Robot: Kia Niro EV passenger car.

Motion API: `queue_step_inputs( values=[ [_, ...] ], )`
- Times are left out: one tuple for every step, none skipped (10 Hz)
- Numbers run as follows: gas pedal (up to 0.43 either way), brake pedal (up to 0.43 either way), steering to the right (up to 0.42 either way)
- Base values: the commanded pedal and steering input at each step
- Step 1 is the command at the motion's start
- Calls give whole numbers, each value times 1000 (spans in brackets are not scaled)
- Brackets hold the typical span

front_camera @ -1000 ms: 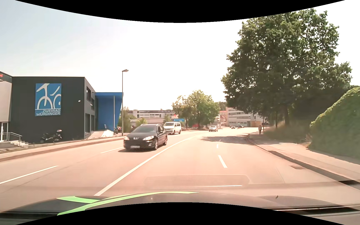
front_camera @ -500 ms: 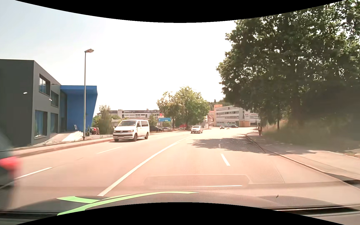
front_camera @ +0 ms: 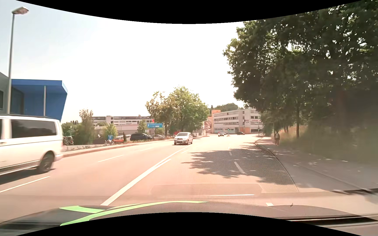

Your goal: Follow the waypoints while adhering to traffic rules and regulations

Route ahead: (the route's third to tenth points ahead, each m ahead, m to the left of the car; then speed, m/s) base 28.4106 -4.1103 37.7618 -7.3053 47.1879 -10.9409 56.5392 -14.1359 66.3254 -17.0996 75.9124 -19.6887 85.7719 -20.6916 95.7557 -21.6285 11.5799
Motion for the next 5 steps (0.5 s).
queue_step_inputs(
  values=[
    [8,0,57],
    [8,0,55],
    [20,0,53],
    [20,0,52],
    [20,0,50]
  ],
)
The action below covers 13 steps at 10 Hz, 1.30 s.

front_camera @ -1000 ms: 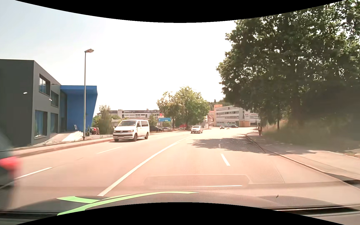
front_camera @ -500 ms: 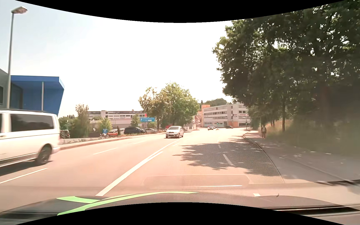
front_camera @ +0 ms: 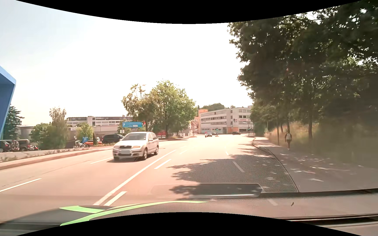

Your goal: Follow the waypoints while adhering to traffic rules and regulations

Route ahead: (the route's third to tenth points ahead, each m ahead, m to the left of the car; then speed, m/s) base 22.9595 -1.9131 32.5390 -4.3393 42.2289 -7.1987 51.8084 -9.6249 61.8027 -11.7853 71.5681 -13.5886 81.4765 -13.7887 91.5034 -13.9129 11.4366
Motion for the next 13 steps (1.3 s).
queue_step_inputs(
  values=[
    [20,0,49],
    [20,0,50],
    [20,0,49],
    [20,0,49],
    [20,0,49],
    [20,0,46],
    [20,0,44],
    [20,0,45],
    [20,0,44],
    [20,0,45],
    [59,0,45],
    [67,0,45],
    [67,0,44]
  ],
)
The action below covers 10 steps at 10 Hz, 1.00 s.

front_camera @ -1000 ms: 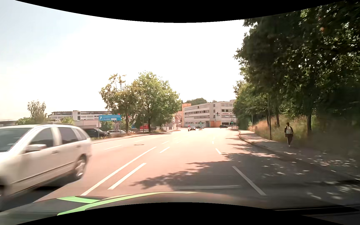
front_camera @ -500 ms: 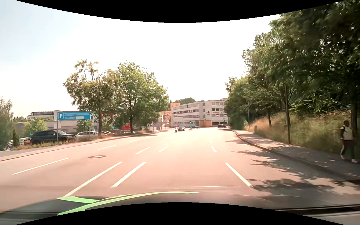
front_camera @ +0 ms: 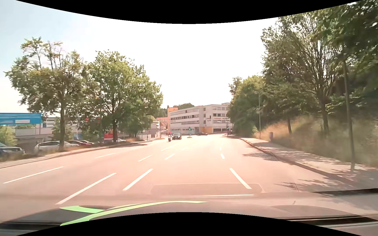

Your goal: Follow the waypoints while adhering to traffic rules and regulations

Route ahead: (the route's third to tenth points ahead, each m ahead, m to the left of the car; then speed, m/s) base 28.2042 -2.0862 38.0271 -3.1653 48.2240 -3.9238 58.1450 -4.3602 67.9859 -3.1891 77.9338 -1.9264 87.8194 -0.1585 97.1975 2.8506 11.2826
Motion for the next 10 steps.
queue_step_inputs(
  values=[
    [67,0,45],
    [67,0,45],
    [67,0,45],
    [67,0,45],
    [67,0,45],
    [67,0,45],
    [67,0,46],
    [67,0,45],
    [67,0,45],
    [67,0,44]
  ],
)
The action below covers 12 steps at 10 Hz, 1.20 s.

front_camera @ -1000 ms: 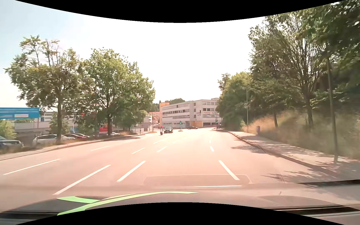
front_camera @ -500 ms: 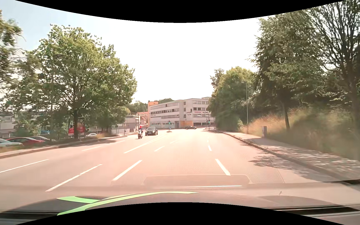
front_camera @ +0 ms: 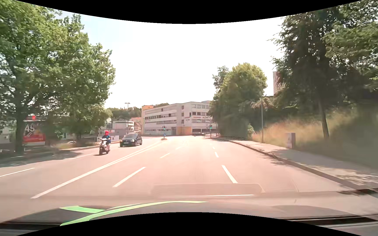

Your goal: Follow the waypoints while adhering to traffic rules and regulations

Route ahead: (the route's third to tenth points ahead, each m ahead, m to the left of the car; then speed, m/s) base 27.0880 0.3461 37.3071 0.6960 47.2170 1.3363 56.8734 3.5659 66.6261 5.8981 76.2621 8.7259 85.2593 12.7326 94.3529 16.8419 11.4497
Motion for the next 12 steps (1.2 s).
queue_step_inputs(
  values=[
    [67,0,43],
    [67,0,39],
    [67,0,34],
    [67,0,29],
    [67,0,26],
    [67,0,22],
    [67,0,16],
    [67,0,9],
    [67,0,5],
    [67,0,3],
    [67,0,-1],
    [67,0,-5]
  ],
)
